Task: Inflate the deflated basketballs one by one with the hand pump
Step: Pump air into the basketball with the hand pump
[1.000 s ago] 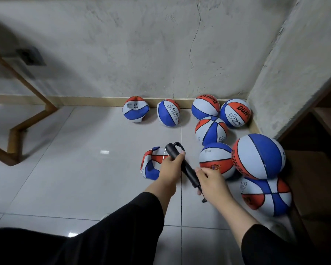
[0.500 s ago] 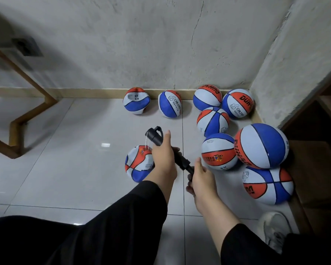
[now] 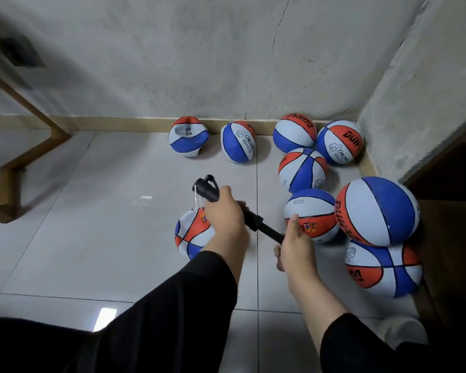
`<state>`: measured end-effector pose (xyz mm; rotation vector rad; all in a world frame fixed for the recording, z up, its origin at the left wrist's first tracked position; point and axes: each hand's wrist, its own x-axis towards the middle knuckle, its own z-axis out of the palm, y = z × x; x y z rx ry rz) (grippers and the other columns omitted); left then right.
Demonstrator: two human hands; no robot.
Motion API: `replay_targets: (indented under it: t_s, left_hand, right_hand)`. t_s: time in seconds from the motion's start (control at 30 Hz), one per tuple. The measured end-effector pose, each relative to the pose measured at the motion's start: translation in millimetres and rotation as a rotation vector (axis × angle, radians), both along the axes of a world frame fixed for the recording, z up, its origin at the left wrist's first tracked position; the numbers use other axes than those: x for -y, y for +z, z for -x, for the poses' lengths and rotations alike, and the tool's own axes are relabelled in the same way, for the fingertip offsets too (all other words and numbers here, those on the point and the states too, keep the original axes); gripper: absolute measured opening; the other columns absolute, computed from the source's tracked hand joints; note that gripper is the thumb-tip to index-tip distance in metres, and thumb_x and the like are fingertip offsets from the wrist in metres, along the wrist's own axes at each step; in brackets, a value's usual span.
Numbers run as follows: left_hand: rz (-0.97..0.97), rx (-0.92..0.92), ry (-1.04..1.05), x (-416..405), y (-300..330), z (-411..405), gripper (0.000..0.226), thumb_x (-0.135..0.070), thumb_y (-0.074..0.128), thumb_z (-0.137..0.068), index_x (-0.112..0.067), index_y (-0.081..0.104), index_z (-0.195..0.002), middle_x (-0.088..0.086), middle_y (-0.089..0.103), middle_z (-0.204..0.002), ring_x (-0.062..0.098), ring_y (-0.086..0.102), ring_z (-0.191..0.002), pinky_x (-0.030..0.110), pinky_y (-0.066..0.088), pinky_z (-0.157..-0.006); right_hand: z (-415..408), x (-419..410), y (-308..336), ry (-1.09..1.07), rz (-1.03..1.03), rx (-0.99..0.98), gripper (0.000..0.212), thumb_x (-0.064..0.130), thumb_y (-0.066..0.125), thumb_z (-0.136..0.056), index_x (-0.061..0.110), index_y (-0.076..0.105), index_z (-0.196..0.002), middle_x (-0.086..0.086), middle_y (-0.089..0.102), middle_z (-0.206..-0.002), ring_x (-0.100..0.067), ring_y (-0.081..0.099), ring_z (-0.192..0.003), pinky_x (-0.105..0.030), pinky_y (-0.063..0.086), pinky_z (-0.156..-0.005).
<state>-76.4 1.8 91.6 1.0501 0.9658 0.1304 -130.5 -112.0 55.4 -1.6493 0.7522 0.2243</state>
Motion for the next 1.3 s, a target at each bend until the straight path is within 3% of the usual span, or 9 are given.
replay_targets:
  t_s: [0.1,0.27,0.4,0.53,0.77,0.83,1.1,1.2,1.3]
  left_hand:
    - [-0.031,-0.028,0.001,-9,-1,-8,0.036,-0.027,0.052,-0.099,0.002,0.059,-0.119,0.016,0.068,-0.078,0.026,0.063,-0.065,0.036,0.055,-0.06]
    - [0.04,-0.053,0.053,22,2,-2,0.025,-0.024,0.053,-0.093,-0.004,0.056,-0.108,0.013,0.065,-0.067,0.028,0.061,-0.06,0.048,0.061,-0.072]
    - [0.032,-0.063,0.076,35,4,-2,0.011,-0.022,0.053,-0.094,-0.013,0.054,-0.1,0.012,0.063,-0.069,0.023,0.06,-0.058,0.035,0.054,-0.061]
    - [0.016,-0.067,0.031,35,-1,3,0.015,-0.023,0.053,-0.094,-0.013,0.056,-0.104,0.014,0.063,-0.071,0.024,0.061,-0.061,0.038,0.055,-0.065]
    - [0.007,-0.024,0.041,12,-3,-19,0.034,-0.029,0.053,-0.092,-0.004,0.059,-0.115,0.015,0.065,-0.068,0.033,0.062,-0.065,0.068,0.06,-0.077]
    - [0.033,-0.045,0.047,12,-5,-16,0.042,-0.031,0.053,-0.09,0.0,0.059,-0.118,0.014,0.065,-0.063,0.033,0.062,-0.063,0.066,0.059,-0.075]
    - [0.047,-0.056,0.05,39,-1,-4,0.013,-0.024,0.053,-0.095,-0.011,0.055,-0.095,0.011,0.066,-0.064,0.023,0.06,-0.056,0.033,0.052,-0.061]
    - [0.04,-0.061,0.026,41,2,-4,0.017,-0.025,0.053,-0.096,-0.008,0.056,-0.101,0.013,0.065,-0.067,0.025,0.06,-0.058,0.036,0.054,-0.065]
    - [0.02,-0.044,0.034,32,3,-15,0.019,-0.025,0.053,-0.095,-0.007,0.056,-0.101,0.014,0.063,-0.068,0.028,0.058,-0.062,0.054,0.061,-0.075]
  right_hand:
    - [-5,6,1,0.027,-0.004,-0.015,0.069,0.064,0.032,-0.103,0.002,0.059,-0.092,-0.012,0.057,-0.059,-0.026,0.047,-0.051,-0.026,0.034,-0.045]
    - [-14,4,-3,0.105,0.121,0.049,0.082,0.072,0.029,-0.096,-0.002,0.064,-0.094,-0.02,0.066,-0.077,-0.031,0.059,-0.067,-0.051,0.055,-0.069]
    - [-24,-1,1,0.147,0.121,0.039,0.068,0.06,0.028,-0.105,0.005,0.063,-0.085,-0.016,0.066,-0.07,-0.031,0.06,-0.062,-0.046,0.055,-0.061]
    - [-17,1,-2,0.133,0.073,-0.032,0.069,0.062,0.028,-0.104,0.005,0.062,-0.085,-0.016,0.063,-0.067,-0.028,0.054,-0.053,-0.031,0.045,-0.048]
    - [-14,26,-1,0.053,0.001,-0.086,0.072,0.065,0.032,-0.103,0.0,0.061,-0.092,-0.012,0.056,-0.054,-0.019,0.042,-0.037,-0.022,0.031,-0.04]
    - [-15,26,-3,0.09,0.036,-0.082,0.071,0.064,0.031,-0.103,0.002,0.061,-0.089,-0.011,0.057,-0.053,-0.021,0.044,-0.04,-0.024,0.035,-0.042]
    - [-28,9,2,0.333,0.339,0.068,0.073,0.065,0.018,-0.1,0.008,0.063,-0.093,-0.02,0.07,-0.08,-0.04,0.066,-0.075,-0.047,0.056,-0.067]
    - [-26,9,1,0.223,0.222,0.044,0.076,0.067,0.023,-0.101,0.006,0.058,-0.073,-0.015,0.068,-0.067,-0.031,0.061,-0.059,-0.038,0.049,-0.056]
    - [-23,17,1,0.132,0.143,0.02,0.07,0.064,0.03,-0.102,0.009,0.064,-0.077,-0.012,0.067,-0.059,-0.028,0.057,-0.051,-0.031,0.043,-0.052]
